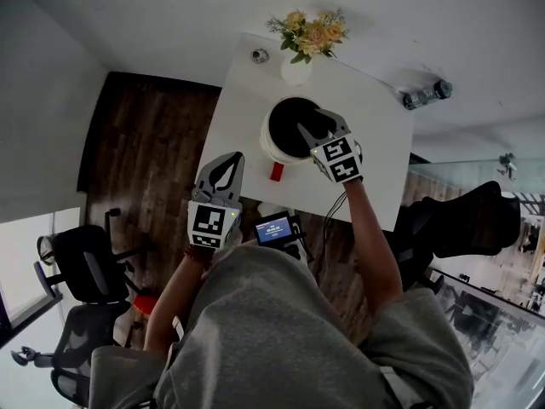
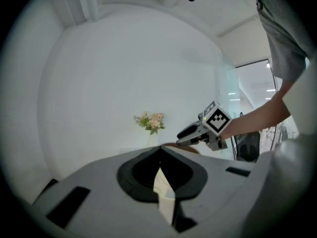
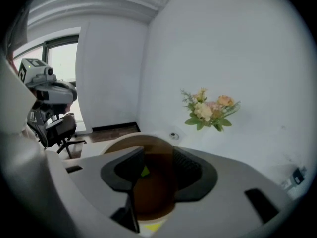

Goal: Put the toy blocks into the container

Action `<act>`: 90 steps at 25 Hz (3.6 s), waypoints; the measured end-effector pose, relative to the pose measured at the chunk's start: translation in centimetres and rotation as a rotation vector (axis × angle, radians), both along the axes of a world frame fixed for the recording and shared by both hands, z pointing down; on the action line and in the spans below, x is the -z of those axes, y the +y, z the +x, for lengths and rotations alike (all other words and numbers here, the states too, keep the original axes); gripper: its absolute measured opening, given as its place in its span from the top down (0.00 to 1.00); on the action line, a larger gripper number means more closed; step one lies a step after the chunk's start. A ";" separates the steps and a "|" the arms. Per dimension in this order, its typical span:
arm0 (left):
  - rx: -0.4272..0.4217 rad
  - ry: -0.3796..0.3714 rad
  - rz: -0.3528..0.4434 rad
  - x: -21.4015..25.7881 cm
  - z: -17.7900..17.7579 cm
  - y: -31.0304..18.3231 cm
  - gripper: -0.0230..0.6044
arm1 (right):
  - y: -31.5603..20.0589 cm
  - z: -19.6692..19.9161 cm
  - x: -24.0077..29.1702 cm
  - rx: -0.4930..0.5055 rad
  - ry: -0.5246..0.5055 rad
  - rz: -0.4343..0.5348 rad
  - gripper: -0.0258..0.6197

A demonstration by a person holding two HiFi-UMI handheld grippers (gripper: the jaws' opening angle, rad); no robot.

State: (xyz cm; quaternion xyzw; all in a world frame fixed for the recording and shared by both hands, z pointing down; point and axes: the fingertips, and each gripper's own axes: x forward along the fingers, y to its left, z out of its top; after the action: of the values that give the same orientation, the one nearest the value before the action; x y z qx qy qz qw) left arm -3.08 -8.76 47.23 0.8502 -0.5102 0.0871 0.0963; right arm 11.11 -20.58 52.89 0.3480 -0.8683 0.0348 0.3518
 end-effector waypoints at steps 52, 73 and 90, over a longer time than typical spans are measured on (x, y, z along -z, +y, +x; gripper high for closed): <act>-0.066 -0.072 -0.078 -2.6 2.8 -1.6 0.95 | 5.7 12.4 -20.3 -0.462 -0.015 -0.392 0.52; -0.085 0.028 0.002 -0.2 3.0 -1.7 0.95 | 0.1 12.9 -2.1 -0.445 -0.075 -0.031 0.52; -0.027 0.048 0.020 0.6 1.0 -1.4 0.95 | -1.4 2.8 1.9 -0.198 -0.063 0.018 0.52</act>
State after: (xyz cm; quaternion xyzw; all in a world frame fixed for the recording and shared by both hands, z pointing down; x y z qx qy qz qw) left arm -2.09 -10.20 46.60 0.8597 -0.4972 0.0627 0.0990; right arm 13.93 -21.98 50.98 0.4340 -0.8405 0.0727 0.3160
